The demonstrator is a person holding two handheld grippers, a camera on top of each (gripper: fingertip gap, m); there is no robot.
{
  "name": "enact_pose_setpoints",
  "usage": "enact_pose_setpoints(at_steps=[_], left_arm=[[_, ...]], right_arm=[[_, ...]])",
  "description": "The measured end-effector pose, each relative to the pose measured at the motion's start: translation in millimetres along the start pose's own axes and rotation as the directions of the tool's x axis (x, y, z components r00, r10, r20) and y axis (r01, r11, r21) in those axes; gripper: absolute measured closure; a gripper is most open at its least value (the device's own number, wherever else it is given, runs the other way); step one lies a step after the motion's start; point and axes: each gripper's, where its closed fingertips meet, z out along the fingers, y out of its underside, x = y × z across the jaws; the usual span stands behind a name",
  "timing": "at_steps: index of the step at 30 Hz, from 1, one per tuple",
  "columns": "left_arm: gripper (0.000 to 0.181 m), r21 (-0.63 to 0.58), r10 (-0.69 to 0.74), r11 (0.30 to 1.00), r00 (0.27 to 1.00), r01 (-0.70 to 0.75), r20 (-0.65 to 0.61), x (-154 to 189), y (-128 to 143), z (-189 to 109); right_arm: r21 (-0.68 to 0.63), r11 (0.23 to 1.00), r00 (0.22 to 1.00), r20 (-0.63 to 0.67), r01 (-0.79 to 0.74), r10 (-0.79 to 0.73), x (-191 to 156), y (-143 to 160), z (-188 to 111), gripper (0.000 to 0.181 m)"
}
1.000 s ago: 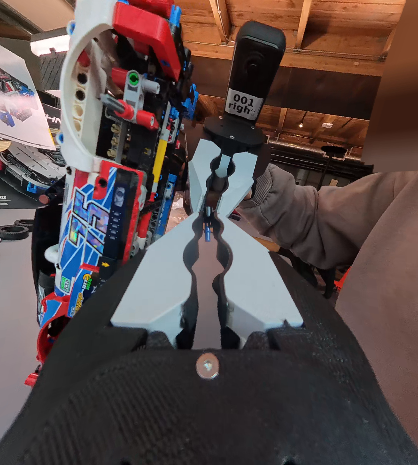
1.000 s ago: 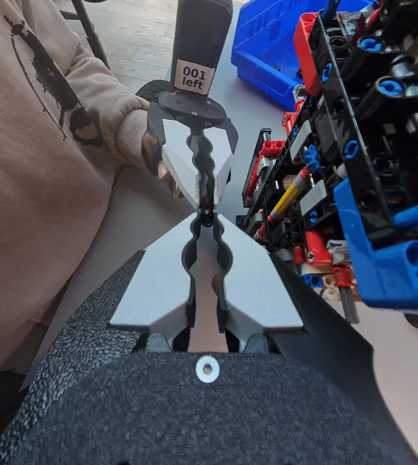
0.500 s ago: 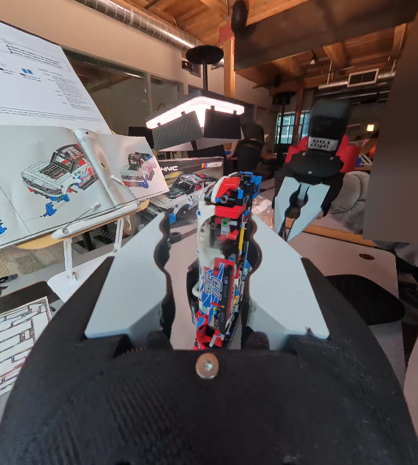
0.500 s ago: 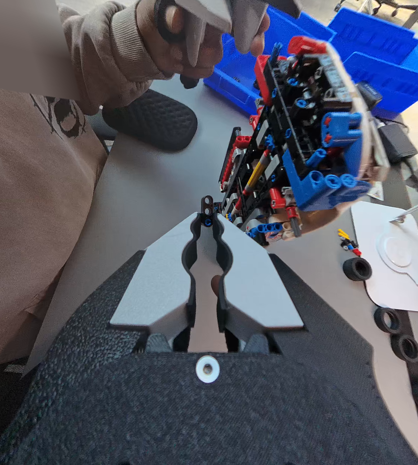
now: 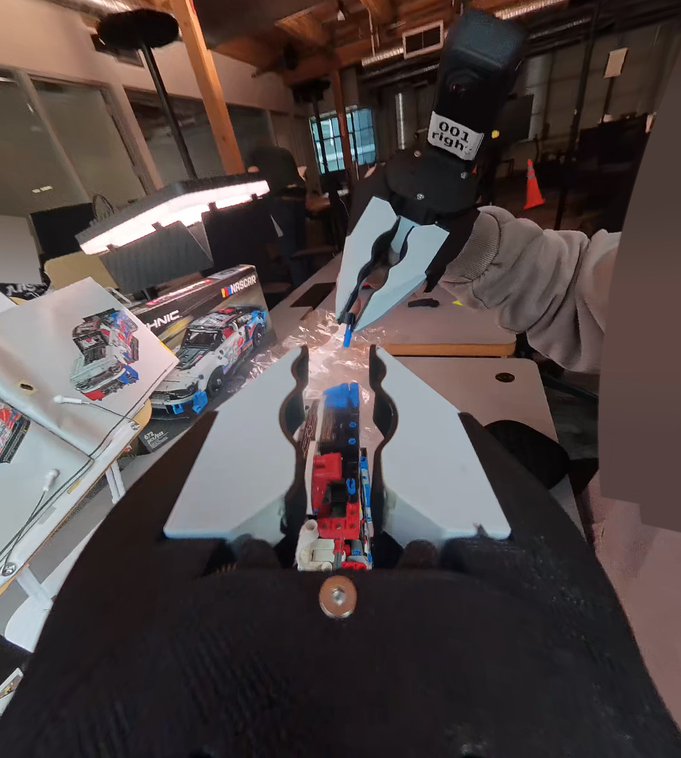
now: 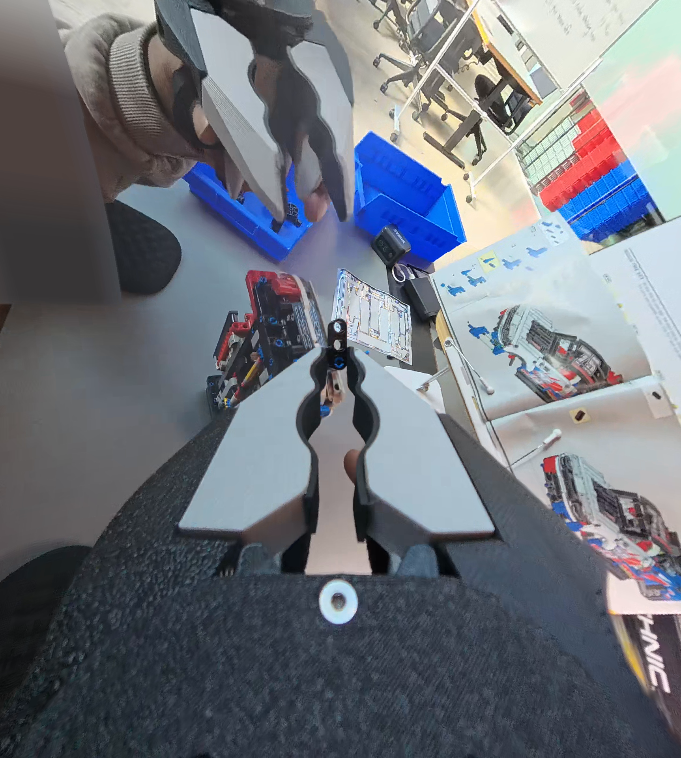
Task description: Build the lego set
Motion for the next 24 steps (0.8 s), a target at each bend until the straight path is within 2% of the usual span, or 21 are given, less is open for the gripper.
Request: enact_pose_setpoints(at_steps=[6,10,17,24], left_arm=[[0.160,-0.123,0.008,0.992,0.999,-0.014,-0.046,-4,12,29],[0.176,-0.137,0.040,0.990,0.999,-0.044,-0.035,-6,22,33],[0.177,-0.139,0.173,0.974,0.983,-0.181,-0.066,0,26,34],[0.173,-0.112,0.157,0.980,0.986,-0.163,-0.061,-1,24,32]], right_arm=[[-0.015,0.995,0.995,0.016,0.094,-0.094,0,-14,21,0.175],[-0.040,0.992,0.992,0.037,0.118,-0.117,-3,-10,27,0.175],[-0.079,0.989,0.983,0.142,0.128,-0.116,-10,-7,26,0.175],[-0.127,0.987,0.969,0.241,0.095,-0.062,-12,-10,23,0.177]])
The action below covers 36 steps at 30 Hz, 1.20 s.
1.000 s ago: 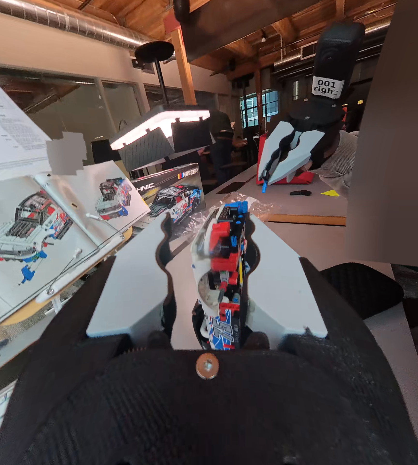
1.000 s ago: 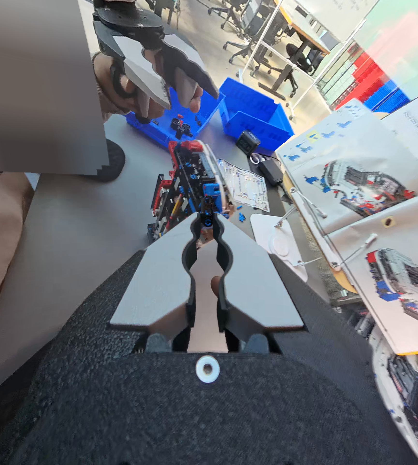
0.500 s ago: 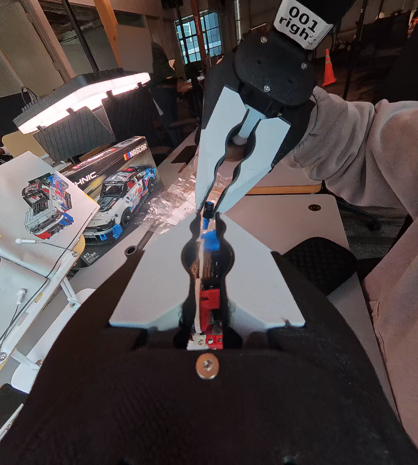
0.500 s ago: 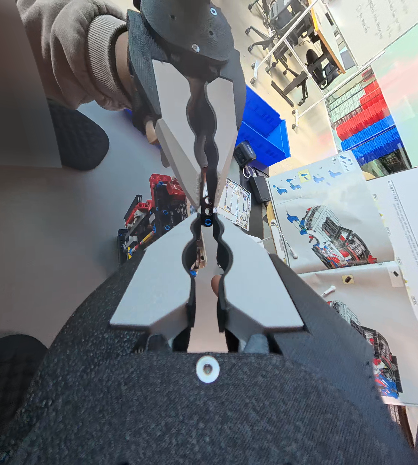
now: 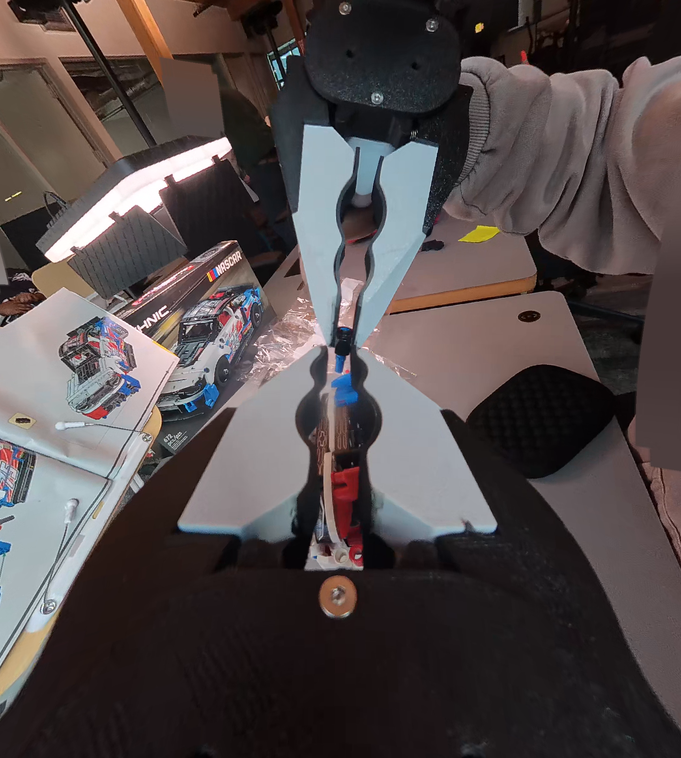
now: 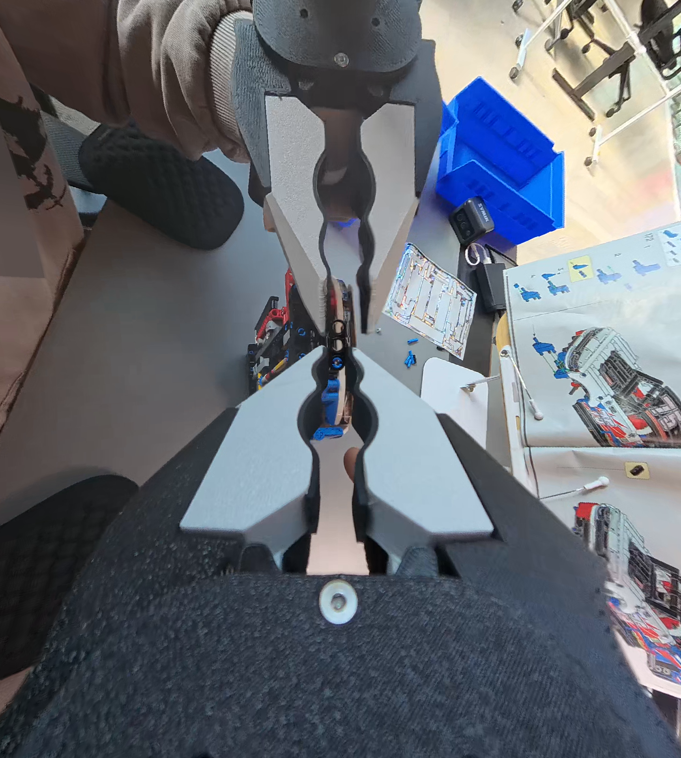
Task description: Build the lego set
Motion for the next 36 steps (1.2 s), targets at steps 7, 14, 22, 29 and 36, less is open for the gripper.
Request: enact_pose_setpoints(at_steps=[7,14,22,29,36], left_arm=[[0.117,0.028,-0.203,0.979,0.979,0.202,0.031,-2,33,-33],[0.092,-0.014,-0.303,0.953,0.952,0.304,0.049,9,89,-9],[0.105,-0.025,-0.311,0.950,0.950,0.311,-0.004,8,90,8],[0.118,-0.005,-0.308,0.951,0.951,0.308,-0.005,7,91,9],[0.119,-0.004,-0.294,0.956,0.956,0.294,-0.013,9,90,10]], right_arm=[[-0.110,0.992,0.989,0.129,-0.054,0.068,-12,26,-1,0.177],[-0.170,0.985,0.985,0.161,-0.039,0.067,-17,32,15,0.177],[-0.219,0.974,0.983,0.162,-0.054,0.091,-20,38,19,0.177],[-0.194,0.979,0.989,0.118,-0.068,0.092,-12,37,15,0.176],[-0.118,0.985,0.984,0.116,-0.122,0.136,-18,30,13,0.177]])
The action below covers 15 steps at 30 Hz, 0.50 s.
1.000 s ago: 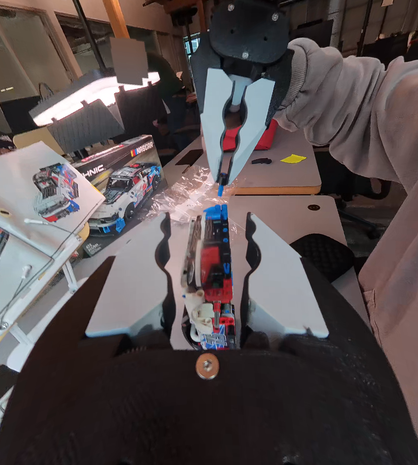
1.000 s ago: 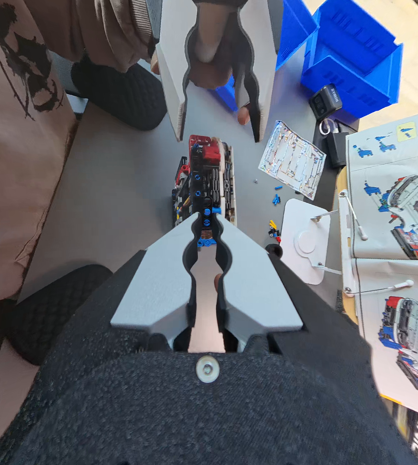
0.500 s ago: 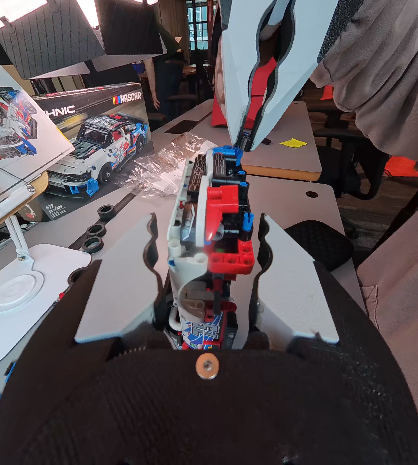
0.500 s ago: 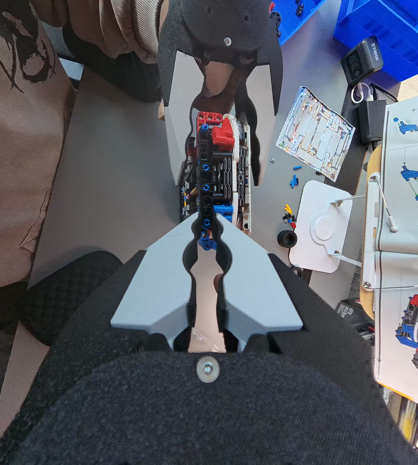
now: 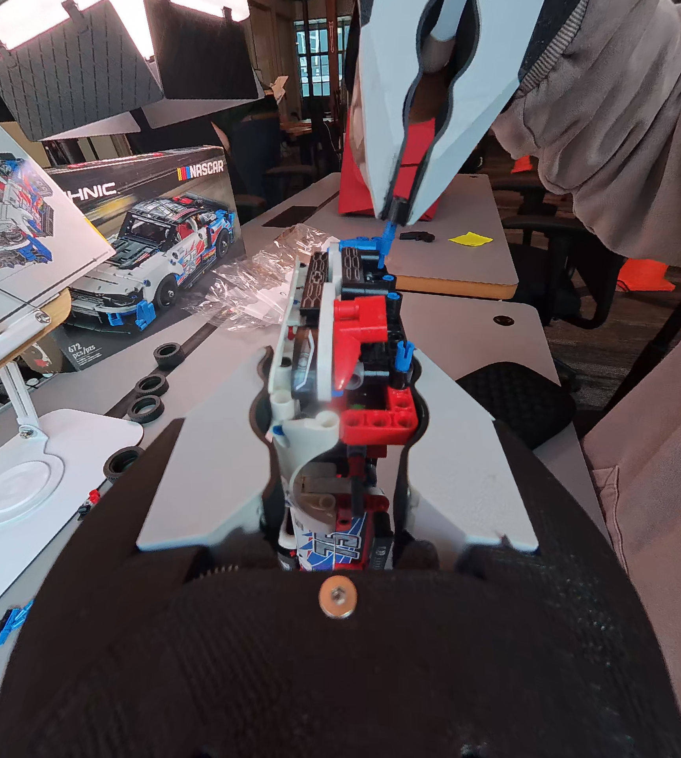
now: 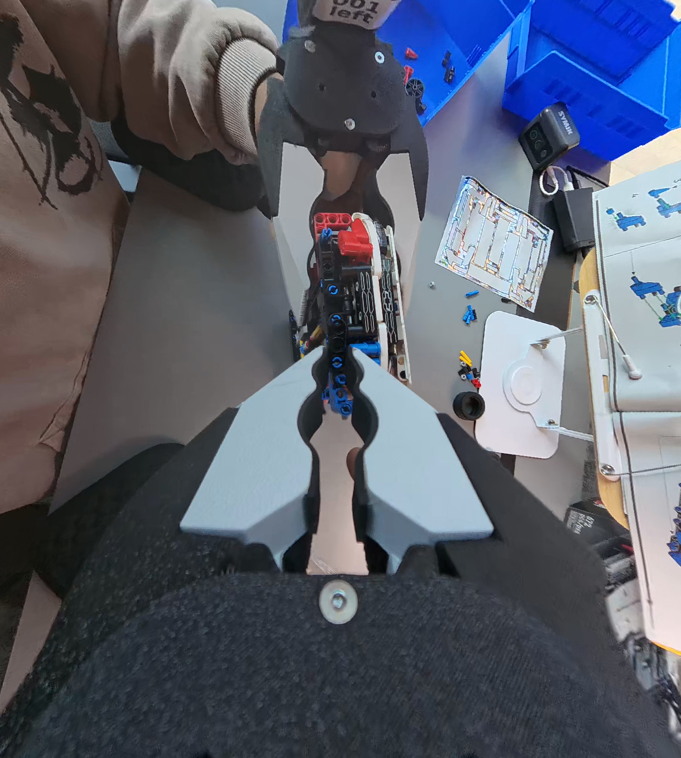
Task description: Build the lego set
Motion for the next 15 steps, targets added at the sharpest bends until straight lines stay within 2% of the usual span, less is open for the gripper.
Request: enact_pose_setpoints(at_steps=[6,15], left_arm=[[0.119,-0.003,0.006,1.000,1.000,-0.007,-0.010,1,0,0],[0.119,-0.020,-0.013,1.000,0.999,0.012,-0.051,-4,1,-2]], right_arm=[[0.002,0.999,0.999,0.000,-0.043,0.043,5,6,8,0.176],[-0.066,0.998,0.999,-0.032,-0.010,0.008,9,7,7,0.176]])
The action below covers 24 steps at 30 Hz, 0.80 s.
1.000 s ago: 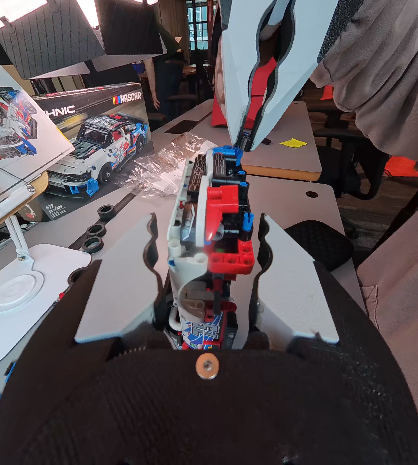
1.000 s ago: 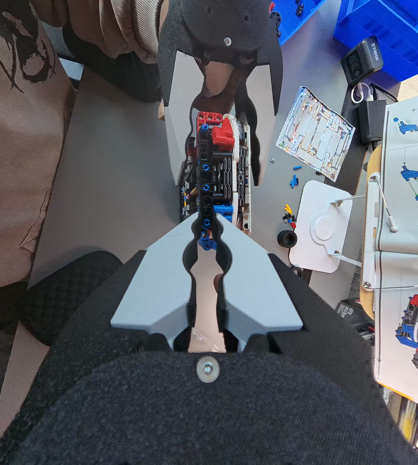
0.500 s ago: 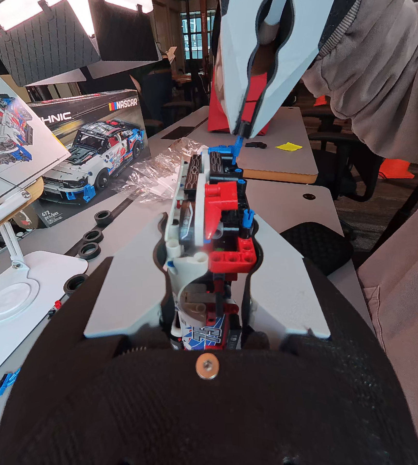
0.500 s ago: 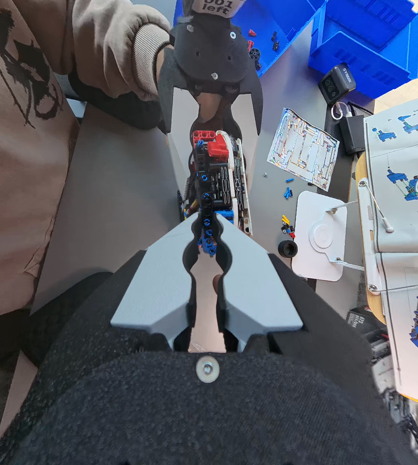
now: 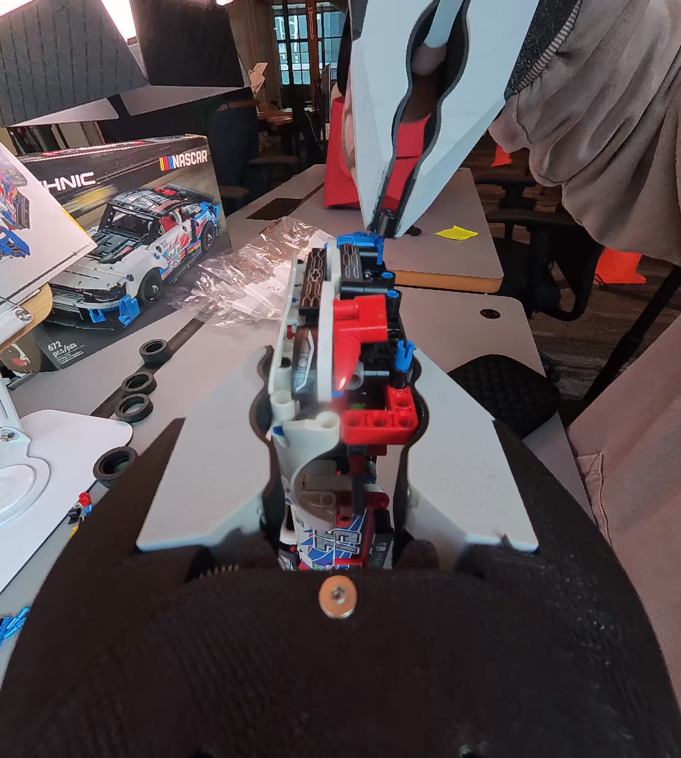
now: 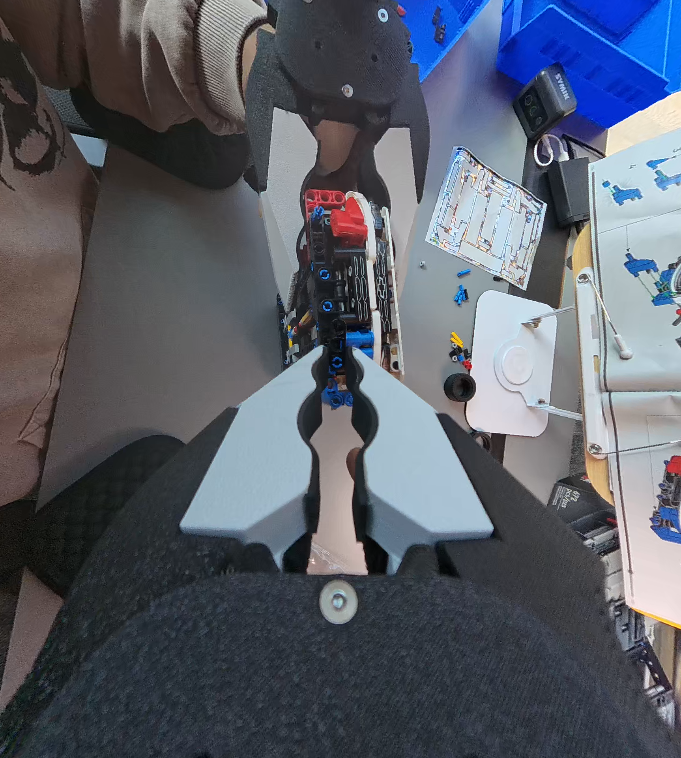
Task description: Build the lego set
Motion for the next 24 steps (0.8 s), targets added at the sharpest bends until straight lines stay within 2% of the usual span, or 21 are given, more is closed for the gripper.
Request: enact_pose_setpoints(at_steps=[10,24], left_arm=[[0.119,-0.067,-0.007,0.998,0.991,-0.002,-0.137,-3,3,-1],[0.119,-0.020,-0.008,1.000,0.990,0.005,-0.140,-5,1,-3]], right_arm=[[-0.076,0.996,0.998,0.023,-0.049,0.051,9,2,-12,0.176],[-0.134,0.988,0.992,0.086,-0.079,0.091,1,7,-2,0.176]])
